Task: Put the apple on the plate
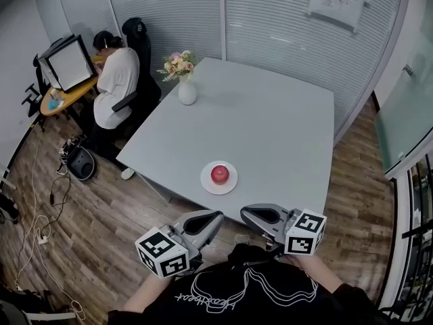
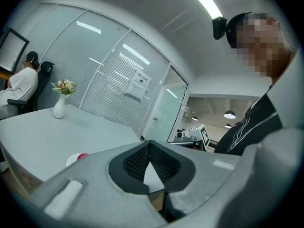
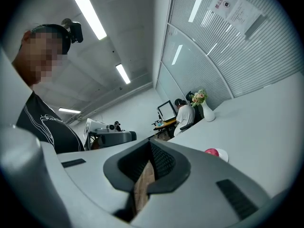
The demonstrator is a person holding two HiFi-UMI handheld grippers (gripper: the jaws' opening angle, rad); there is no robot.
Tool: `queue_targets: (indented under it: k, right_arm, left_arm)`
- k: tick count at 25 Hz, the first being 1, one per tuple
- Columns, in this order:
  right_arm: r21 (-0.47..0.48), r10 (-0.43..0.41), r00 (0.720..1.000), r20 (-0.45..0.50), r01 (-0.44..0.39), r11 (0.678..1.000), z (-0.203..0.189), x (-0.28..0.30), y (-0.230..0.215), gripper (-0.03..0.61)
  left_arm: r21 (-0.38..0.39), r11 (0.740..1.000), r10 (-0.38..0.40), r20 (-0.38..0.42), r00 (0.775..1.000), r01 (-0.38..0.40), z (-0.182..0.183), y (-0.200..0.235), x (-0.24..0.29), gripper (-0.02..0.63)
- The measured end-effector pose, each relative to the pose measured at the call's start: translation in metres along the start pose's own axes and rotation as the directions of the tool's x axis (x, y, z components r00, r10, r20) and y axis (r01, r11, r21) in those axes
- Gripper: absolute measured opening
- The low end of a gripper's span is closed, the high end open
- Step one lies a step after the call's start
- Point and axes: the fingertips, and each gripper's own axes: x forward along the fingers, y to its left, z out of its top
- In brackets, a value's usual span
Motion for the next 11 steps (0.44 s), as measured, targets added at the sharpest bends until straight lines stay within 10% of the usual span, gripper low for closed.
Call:
queue_targets:
  k: [11]
  right_arm:
    - [-0.022,-0.037,0.999,0.020,0.037,0.999,0.017,-0.018,-0.010,0.008]
  left_arm:
    - [0.129,0.992,-0.010,-0.014,1.000,0.011,0.020,-0.007,0.024,0.014]
